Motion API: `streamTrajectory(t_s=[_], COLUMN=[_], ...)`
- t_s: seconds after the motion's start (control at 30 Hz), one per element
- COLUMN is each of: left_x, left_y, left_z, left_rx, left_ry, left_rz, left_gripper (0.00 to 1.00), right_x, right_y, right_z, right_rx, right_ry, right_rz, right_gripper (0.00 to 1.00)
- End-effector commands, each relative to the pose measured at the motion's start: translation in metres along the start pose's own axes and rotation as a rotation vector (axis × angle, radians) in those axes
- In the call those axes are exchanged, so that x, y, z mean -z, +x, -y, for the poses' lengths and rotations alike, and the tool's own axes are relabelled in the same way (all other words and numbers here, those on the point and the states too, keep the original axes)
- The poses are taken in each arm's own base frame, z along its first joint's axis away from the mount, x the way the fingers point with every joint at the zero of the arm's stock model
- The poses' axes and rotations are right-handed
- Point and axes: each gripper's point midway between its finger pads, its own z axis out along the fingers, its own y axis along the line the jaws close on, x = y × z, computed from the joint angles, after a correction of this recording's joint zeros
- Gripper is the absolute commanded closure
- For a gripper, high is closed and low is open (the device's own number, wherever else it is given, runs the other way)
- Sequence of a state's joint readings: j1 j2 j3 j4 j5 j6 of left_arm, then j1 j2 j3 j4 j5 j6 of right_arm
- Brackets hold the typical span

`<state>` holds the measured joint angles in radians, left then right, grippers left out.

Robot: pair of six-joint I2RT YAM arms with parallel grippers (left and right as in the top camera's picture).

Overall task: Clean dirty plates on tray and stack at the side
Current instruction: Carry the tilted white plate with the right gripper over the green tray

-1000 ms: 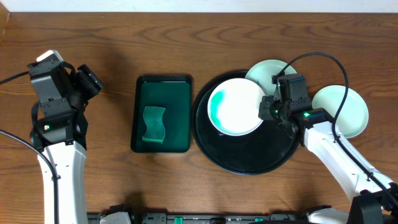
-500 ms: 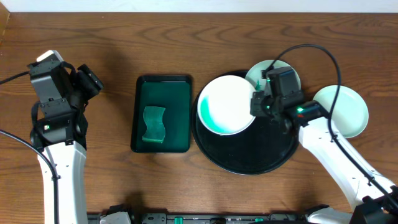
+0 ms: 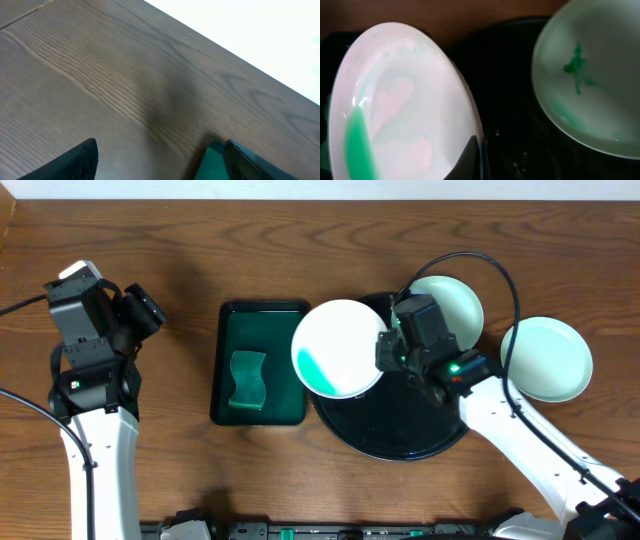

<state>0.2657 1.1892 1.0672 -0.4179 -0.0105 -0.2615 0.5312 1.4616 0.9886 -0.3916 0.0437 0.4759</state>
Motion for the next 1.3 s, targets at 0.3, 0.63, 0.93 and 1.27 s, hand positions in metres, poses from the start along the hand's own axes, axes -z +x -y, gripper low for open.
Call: streamTrajectory(t_s=[0.3,0.63,0.93,1.27], left_x=[0.000,0.000,0.000,0.000], left_y=[-0.001,-0.001,-0.001,-0.001], left_z=[-0.003,-0.003,-0.003,-0.003], left_rx=[0.003,0.003,0.003,0.003], left_ry=[-0.011,-0.011,-0.011,-0.011], left_rz=[0.004,0.004,0.005,0.005], left_gripper=[0.20,0.20,0.20,0.20], right_x=[-0.008,-0.038,-0.039,-0.014], right_y=[-0.012,-0.006,-0.027,-0.064], right_z=[-0.032,-0.049,-0.072,-0.104], right_rx=[0.016,0.045,0.091,0.357], right_ry=[-0.014,0.004,0.005,0.037], right_rz=[0.086,0.124,0.280,0.513], right_gripper=[0.99,0.99,0.99,0.99])
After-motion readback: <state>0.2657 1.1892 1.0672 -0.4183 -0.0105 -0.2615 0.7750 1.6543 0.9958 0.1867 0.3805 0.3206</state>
